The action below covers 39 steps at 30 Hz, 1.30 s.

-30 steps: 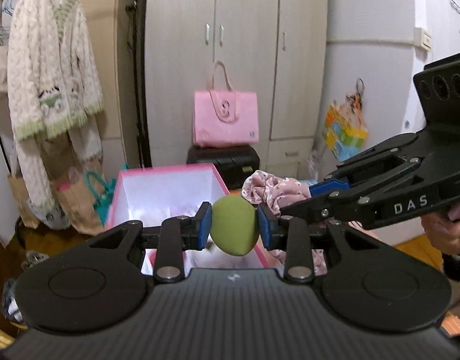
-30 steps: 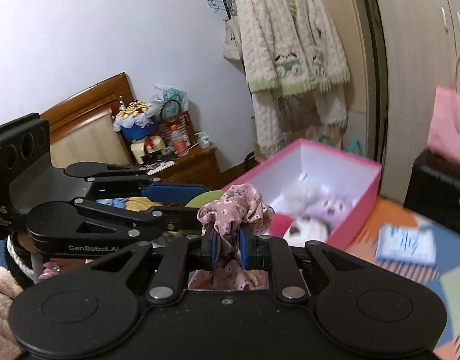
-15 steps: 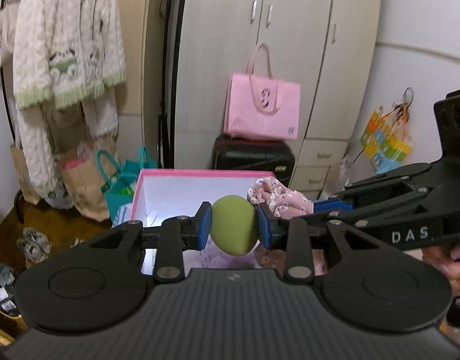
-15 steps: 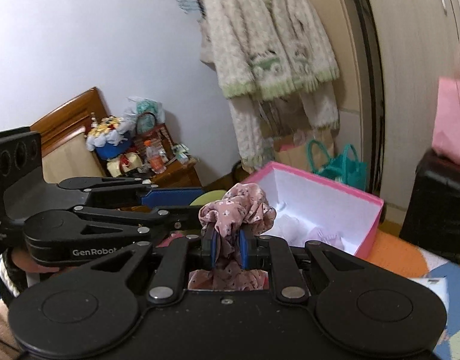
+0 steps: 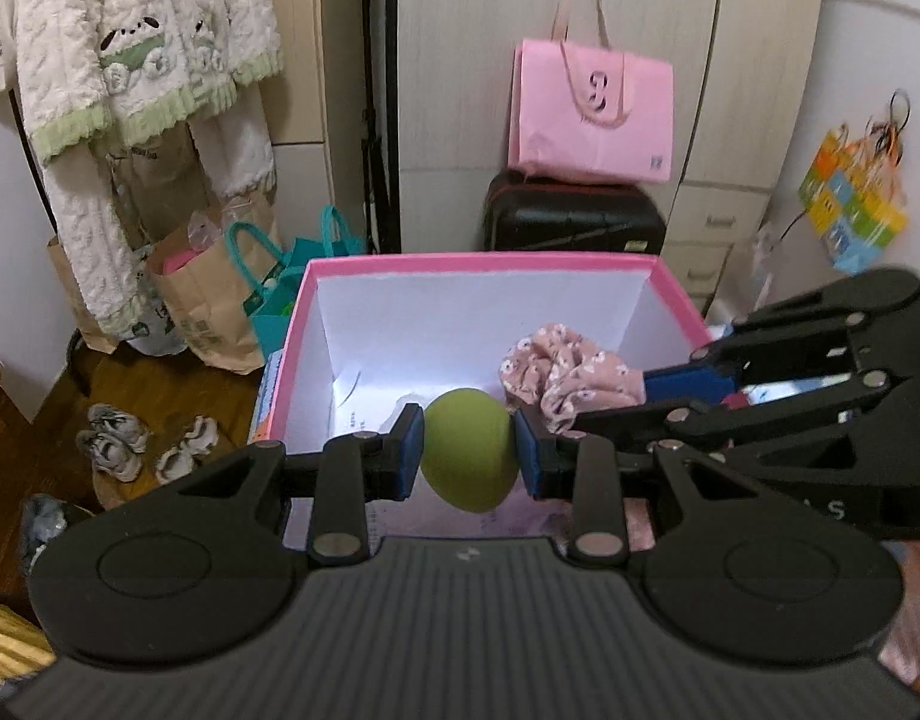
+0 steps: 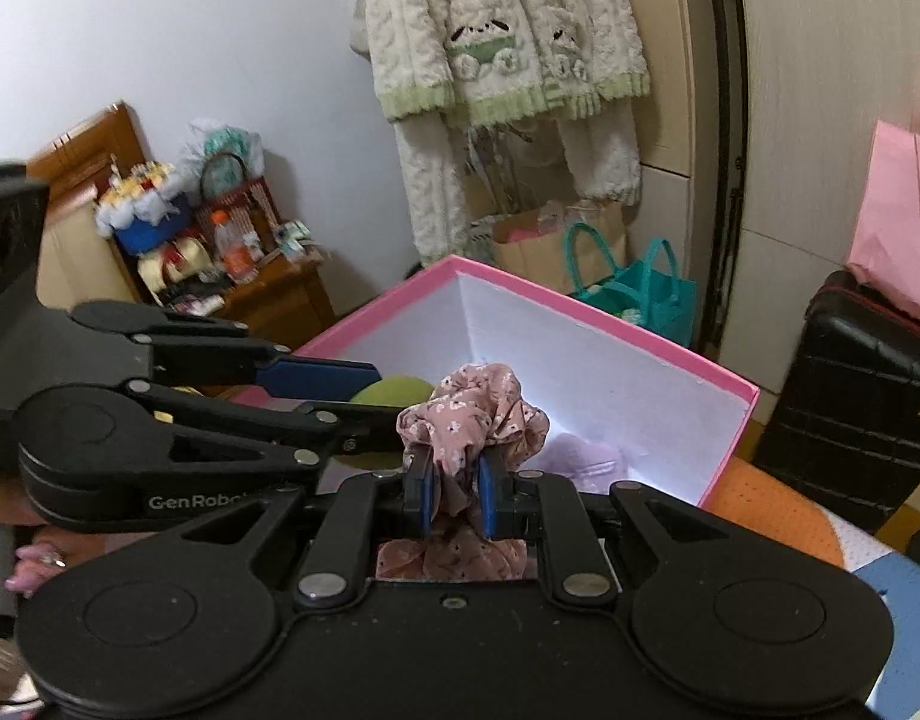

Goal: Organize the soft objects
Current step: 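Lower the cloth and green sponge into the box and open both grippers, then withdraw both tools from the box toward the white wet-wipes pack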

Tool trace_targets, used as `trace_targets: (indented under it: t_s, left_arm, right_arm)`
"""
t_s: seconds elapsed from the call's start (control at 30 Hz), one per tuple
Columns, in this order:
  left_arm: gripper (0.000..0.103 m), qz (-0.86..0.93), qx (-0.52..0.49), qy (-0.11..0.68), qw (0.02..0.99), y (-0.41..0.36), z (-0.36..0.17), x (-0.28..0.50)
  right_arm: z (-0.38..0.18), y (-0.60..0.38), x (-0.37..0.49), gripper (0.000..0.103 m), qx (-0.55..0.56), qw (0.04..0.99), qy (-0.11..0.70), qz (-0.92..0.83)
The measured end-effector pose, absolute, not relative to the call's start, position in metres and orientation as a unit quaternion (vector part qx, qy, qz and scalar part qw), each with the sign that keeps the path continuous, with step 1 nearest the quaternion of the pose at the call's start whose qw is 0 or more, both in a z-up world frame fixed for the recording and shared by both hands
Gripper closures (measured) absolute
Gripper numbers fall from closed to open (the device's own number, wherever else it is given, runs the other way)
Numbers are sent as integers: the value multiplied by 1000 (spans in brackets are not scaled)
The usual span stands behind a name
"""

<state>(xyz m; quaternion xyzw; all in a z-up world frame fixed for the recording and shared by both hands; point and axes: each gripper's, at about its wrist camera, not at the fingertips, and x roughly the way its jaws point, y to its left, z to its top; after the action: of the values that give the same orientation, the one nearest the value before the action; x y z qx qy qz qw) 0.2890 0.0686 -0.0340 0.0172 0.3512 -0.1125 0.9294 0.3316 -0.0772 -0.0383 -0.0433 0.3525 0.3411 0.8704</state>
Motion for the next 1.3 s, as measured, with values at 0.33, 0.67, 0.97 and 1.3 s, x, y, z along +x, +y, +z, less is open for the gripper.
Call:
trace_targets:
  t_s: [0.33, 0.67, 0.97, 1.3]
  left_arm:
    - [68, -85, 66, 356, 928, 58, -44, 295]
    - [41, -80, 74, 330, 938, 61, -20, 261]
    - [32, -111, 90, 313, 939, 68, 8, 202]
    - [22, -164, 88, 305, 934, 68, 37, 143]
  right_arm:
    - [-44, -75, 336, 77, -103, 885, 345, 295]
    - [-27, -98, 314, 59, -58, 886, 345, 305]
    - [-9, -101, 265, 50, -74, 881, 348, 313]
    - [14, -103, 219, 38, -101, 891, 327, 297]
